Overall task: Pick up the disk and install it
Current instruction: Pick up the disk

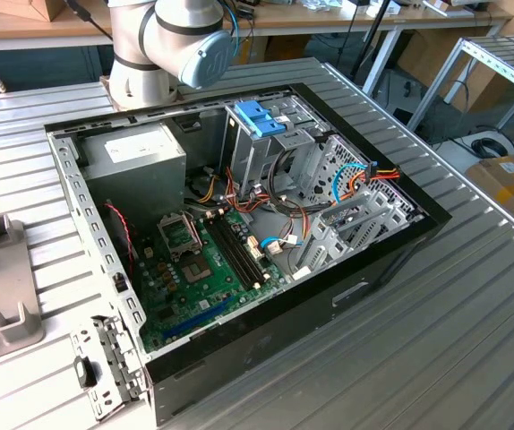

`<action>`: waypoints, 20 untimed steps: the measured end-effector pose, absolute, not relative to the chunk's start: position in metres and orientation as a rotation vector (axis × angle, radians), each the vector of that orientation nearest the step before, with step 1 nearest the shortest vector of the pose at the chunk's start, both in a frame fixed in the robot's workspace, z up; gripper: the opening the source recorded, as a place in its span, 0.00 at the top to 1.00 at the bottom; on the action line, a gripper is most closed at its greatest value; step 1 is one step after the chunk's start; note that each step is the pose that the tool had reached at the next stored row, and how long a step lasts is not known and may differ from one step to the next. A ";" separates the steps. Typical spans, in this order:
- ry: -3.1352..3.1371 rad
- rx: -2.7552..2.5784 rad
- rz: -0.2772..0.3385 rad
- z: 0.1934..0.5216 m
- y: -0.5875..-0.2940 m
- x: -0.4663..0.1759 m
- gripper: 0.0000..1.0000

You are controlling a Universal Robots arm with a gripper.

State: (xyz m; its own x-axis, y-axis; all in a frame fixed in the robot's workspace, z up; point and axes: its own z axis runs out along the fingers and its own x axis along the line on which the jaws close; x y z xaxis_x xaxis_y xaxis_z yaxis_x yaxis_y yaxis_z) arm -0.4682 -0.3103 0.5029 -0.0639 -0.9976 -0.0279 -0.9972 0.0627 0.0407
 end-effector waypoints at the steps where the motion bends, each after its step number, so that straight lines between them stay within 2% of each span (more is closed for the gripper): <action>1: -2.285 2.144 -0.076 0.503 -0.310 -0.468 0.63; 20: -2.285 2.144 -0.076 0.515 -0.310 -0.468 0.63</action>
State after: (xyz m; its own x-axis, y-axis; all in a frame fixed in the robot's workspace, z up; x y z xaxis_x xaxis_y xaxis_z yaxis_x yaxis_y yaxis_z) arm -0.4682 -0.3102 0.5145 -0.0639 -0.9976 -0.0279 -0.9972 0.0628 0.0407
